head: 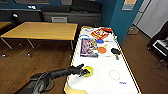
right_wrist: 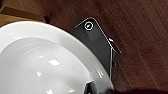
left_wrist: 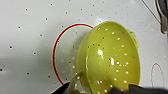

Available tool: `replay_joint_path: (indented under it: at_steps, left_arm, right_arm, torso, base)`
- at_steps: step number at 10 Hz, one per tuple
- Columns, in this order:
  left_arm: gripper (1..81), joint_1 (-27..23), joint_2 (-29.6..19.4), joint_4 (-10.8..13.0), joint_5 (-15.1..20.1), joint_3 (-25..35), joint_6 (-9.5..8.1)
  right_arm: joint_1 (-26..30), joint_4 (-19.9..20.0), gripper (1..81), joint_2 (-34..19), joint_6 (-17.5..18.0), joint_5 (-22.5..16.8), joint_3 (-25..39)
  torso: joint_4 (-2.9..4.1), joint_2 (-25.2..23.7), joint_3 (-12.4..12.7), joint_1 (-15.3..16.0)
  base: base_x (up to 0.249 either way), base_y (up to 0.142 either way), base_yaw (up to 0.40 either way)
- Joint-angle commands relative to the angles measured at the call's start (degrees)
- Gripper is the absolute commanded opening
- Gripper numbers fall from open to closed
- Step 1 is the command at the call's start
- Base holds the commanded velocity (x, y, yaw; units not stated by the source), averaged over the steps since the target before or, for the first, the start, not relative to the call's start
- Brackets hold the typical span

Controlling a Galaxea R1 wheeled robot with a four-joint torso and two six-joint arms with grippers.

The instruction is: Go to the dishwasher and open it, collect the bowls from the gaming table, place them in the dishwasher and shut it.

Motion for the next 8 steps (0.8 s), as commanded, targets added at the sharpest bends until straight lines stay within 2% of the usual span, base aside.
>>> replay_joint_path:
  at_steps: [1,2,3,4,5,6,7,8]
  left_arm:
    - [81.1,-7.01,1.18,2.39,1.41,1.37,0.45]
    - [81.1,-6.14,1.35,3.44,1.41,1.29,0.36]
    - [81.1,-5.52,1.70,3.46,1.92,0.94,-0.07]
    - [81.1,-5.42,1.79,2.84,4.55,-0.10,-2.05]
    - [81.1,-5.34,1.88,3.72,5.10,-0.38,-6.84]
    - [81.1,-5.25,2.06,5.20,5.27,-0.29,-8.33]
    - [1.0,-4.90,2.06,6.53,5.63,0.06,-8.25]
    - [1.0,-4.81,2.23,8.89,6.76,0.23,-8.25]
  right_arm:
    - [2.06,-1.01,1.0,-3.37,-0.11,-4.39,0.98]
    - [2.14,-1.01,1.0,-3.37,-0.11,-4.39,0.89]
    - [2.24,-1.01,1.0,-3.29,-0.11,-4.47,0.81]
    - [2.32,-1.01,1.0,-3.11,-0.11,-4.48,0.46]
    - [2.24,-0.92,1.0,-3.02,-0.11,-4.48,0.28]
    - [2.32,-0.92,1.0,-3.02,-0.11,-4.48,0.28]
    - [2.32,-0.92,1.0,-3.02,-0.03,-4.39,0.19]
    - [2.41,-0.92,1.0,-2.93,-0.03,-4.39,0.02]
  torso:
    - [0.00,0.00,0.00,0.00]
    - [0.00,0.00,0.00,0.00]
    - [0.00,0.00,0.00,0.00]
    - [0.00,0.00,0.00,0.00]
    - [0.00,0.00,0.00,0.00]
    - [0.00,0.00,0.00,0.00]
    - [0.00,0.00,0.00,0.00]
    - [0.00,0.00,0.00,0.00]
  base:
    - [0.000,0.000,0.000]
    - [0.000,0.000,0.000]
    - [0.000,0.000,0.000]
    - [0.000,0.000,0.000]
    - [0.000,0.000,0.000]
    - [0.000,0.000,0.000]
    - [0.000,0.000,0.000]
    - [0.000,0.000,0.000]
